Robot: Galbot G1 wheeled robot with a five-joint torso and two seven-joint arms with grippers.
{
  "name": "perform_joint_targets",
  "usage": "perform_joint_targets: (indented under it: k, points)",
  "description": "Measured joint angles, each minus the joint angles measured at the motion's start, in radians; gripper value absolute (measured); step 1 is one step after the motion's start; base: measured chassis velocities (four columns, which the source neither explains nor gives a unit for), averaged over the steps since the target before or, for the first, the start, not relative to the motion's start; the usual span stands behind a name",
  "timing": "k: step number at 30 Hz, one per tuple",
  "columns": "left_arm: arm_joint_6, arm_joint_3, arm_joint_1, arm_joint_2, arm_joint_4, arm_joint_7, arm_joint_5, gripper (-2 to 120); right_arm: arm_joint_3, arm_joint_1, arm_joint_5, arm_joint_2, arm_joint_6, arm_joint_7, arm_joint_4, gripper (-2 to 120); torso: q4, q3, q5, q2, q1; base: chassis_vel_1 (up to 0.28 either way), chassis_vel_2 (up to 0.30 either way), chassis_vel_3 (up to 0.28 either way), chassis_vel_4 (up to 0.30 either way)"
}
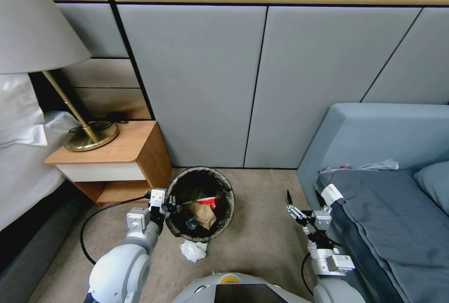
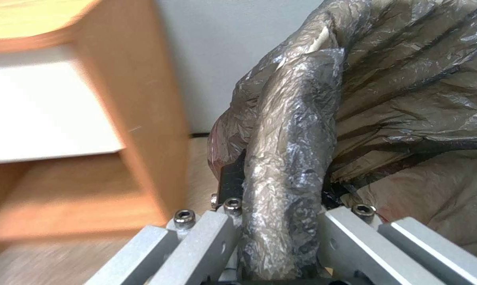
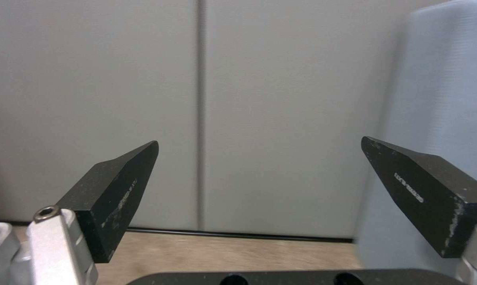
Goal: Pick up the trash bin, then pick up the garbage from the floor and place it into the trash bin.
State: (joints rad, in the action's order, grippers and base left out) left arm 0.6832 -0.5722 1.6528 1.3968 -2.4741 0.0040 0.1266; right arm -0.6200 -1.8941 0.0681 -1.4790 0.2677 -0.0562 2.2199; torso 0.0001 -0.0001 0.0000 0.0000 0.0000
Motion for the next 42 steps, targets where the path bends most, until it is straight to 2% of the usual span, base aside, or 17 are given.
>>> perform_joint_targets:
  k: [42]
  points:
    - [-0.003,0.004,0.002,0.004,-0.001,0.000,-0.009,1,0.013,0.007,0.025,0.014,-0.012,-0.005,-0.032,100,0.0000,0.000,0.0000,0.000,0.000,0.102,0.106,0.104,0.103]
